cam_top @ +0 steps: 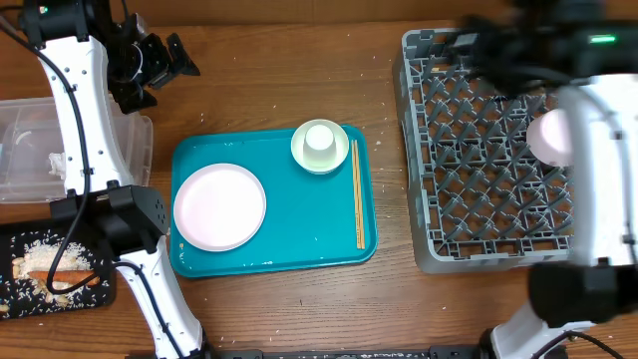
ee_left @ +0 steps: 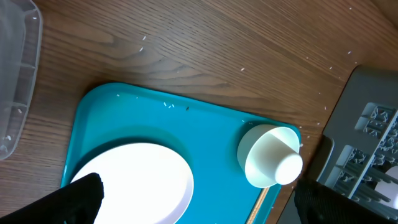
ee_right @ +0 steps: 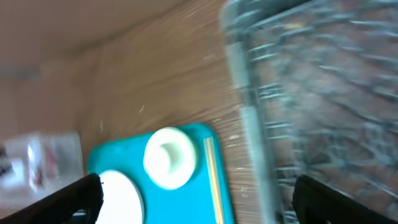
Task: Sort waste into correct bins and load items into the dishwasher
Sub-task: 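Move the right gripper back to the white cup on the tray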
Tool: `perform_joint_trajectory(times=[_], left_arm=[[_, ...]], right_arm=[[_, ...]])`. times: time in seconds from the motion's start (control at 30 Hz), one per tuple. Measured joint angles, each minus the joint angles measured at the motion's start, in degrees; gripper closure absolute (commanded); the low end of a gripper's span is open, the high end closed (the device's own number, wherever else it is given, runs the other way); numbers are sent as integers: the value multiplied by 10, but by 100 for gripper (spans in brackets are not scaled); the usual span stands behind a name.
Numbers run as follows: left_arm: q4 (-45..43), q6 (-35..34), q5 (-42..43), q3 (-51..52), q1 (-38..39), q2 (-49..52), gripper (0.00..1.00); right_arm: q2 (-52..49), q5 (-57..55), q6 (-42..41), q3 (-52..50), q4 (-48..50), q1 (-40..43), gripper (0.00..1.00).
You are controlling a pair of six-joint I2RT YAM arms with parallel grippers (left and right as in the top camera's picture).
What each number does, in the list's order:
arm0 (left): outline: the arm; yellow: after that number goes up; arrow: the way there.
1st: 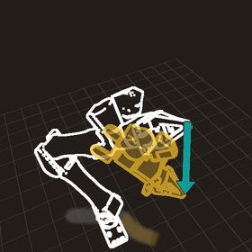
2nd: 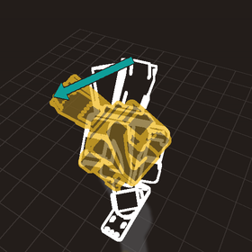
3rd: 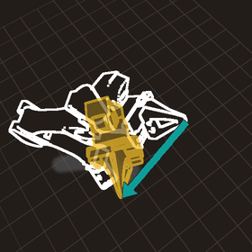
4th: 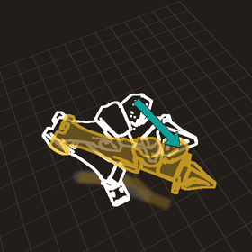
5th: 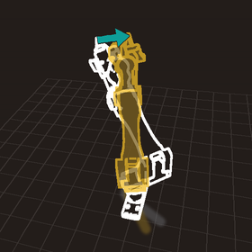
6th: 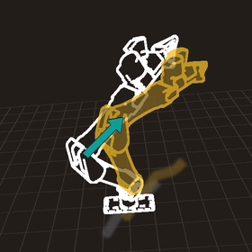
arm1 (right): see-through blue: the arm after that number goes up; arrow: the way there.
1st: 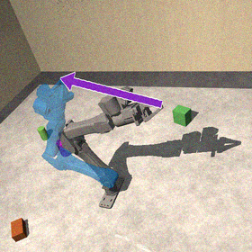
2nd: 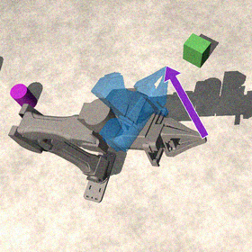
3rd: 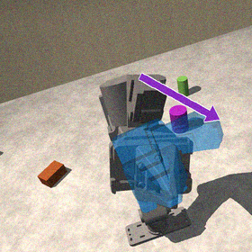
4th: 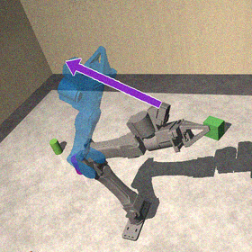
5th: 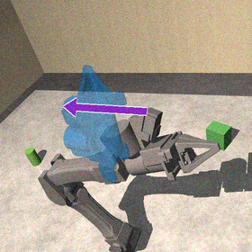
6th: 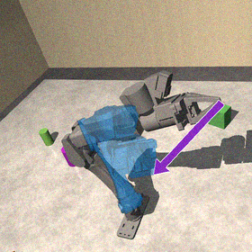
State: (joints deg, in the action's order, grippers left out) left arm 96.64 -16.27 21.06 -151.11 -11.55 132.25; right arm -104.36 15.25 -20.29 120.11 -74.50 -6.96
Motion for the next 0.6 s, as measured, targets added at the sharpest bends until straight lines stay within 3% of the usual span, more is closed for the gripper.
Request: perform_joint_trajectory(times=[0.23, 0.6], left_arm=[[0, 0, 0, 0, 0, 0, 0], [0, 0, 0, 0, 0, 0, 0]], right_arm=[[-52, -103, -8, -2, 33, -196, 0], [-212, -183, -42, -10, 63, -281, 0]])
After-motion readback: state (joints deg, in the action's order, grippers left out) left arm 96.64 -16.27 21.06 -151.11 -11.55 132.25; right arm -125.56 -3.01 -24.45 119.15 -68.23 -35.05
